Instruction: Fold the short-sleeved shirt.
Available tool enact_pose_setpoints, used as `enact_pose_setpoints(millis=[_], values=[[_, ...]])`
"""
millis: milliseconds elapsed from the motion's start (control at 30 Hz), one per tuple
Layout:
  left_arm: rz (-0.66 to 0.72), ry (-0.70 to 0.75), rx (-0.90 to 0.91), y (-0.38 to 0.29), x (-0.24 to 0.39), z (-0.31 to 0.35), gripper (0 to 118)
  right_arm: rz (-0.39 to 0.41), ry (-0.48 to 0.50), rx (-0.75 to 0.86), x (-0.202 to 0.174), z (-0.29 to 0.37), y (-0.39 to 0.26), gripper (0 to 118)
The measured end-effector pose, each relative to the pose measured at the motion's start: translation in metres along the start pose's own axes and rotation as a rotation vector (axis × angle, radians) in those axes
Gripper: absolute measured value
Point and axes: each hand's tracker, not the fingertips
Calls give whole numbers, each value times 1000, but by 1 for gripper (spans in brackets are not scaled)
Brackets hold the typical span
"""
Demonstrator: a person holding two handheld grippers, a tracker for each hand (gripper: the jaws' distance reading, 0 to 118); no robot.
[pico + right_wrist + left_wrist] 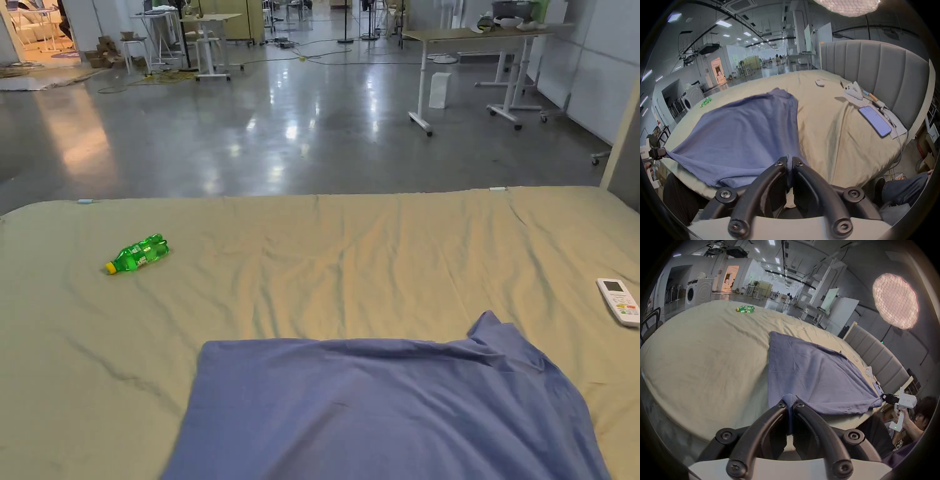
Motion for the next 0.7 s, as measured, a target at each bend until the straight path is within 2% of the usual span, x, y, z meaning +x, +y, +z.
enact_pose_setpoints(millis=[200,233,267,300,333,367,400,500,533,700], values=[[-38,54,-93,-4,-2,-20,6,17,-12,-66,4,-22,-7,6],[-40,60,-113,-7,-16,-22,8,17,-9,-87,5,-24,-7,13],[-42,82,-138,-8,-17,-23,18,14,-6,-92,18,-32,-17,31],[-43,116,-136,-9,-17,-24,42,13,-10,-88,19,-31,-17,62],[-47,136,-123,-9,-19,-22,65,9,-20,-85,21,-30,-16,77],[-43,145,-108,-8,-22,-17,83,-1,-21,-77,25,-26,-16,79],[-38,146,-83,-4,-21,-10,87,-16,-21,-51,27,-21,-15,78],[29,73,41,17,-8,17,87,-22,-21,68,23,4,7,78],[25,78,116,24,3,27,87,2,0,111,11,22,21,78],[-185,118,350,58,78,69,86,30,65,326,-32,73,61,78]])
